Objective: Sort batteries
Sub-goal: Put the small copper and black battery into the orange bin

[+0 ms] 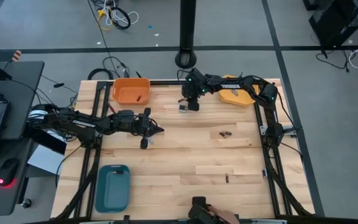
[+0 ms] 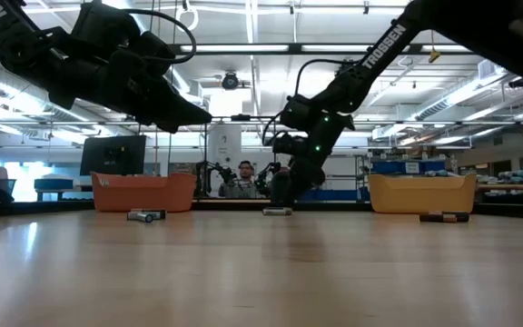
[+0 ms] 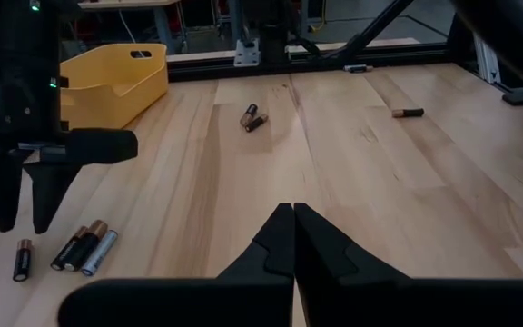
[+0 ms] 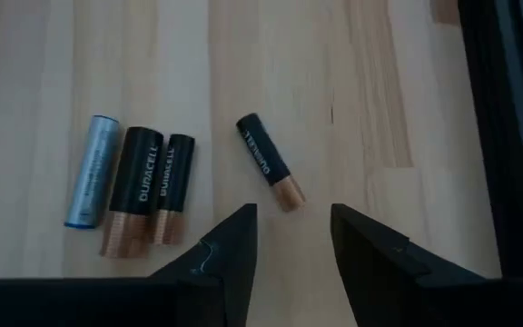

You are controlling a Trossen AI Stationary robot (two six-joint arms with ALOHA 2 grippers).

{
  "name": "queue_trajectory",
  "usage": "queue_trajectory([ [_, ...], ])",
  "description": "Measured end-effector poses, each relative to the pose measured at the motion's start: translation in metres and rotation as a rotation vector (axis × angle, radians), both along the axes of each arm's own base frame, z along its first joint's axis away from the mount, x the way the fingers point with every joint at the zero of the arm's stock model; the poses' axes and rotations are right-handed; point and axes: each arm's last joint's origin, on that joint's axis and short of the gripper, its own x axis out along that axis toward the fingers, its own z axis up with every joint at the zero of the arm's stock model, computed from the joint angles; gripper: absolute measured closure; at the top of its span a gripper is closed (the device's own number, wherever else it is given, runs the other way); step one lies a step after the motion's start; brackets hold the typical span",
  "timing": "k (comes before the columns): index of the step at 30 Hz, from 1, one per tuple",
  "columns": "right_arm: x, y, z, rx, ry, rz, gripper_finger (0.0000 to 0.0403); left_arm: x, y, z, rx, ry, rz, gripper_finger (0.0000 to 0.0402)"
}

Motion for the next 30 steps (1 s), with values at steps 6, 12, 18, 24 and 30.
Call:
queue_trajectory([
  [6, 0.0, -0.005, 0.001, 0.013, -0.057, 0.055, 0.0243, 0.0, 0.0, 0.0, 0.0, 0.0, 0.003, 0.0396],
  [12, -0.002, -0.008, 0.0, 0.021, -0.065, 0.07, 0.0243, 0.0, 0.0, 0.0, 0.0, -0.001, 0.004, 0.0396],
  [18, -0.001, -0.009, -0.003, 0.018, -0.073, 0.083, 0.0243, 0.0, 0.0, 0.001, 0.001, -0.009, 0.005, 0.0396],
  [24, 0.003, -0.012, -0.017, 0.036, -0.05, 0.076, 0.0243, 0.0, 0.0, 0.002, 0.002, -0.017, 0.005, 0.0396],
  [30, 0.005, -0.014, -0.016, 0.01, -0.038, 0.112, 0.0251, 0.0, 0.0, 0.001, 0.003, -0.015, 0.005, 0.0396],
])
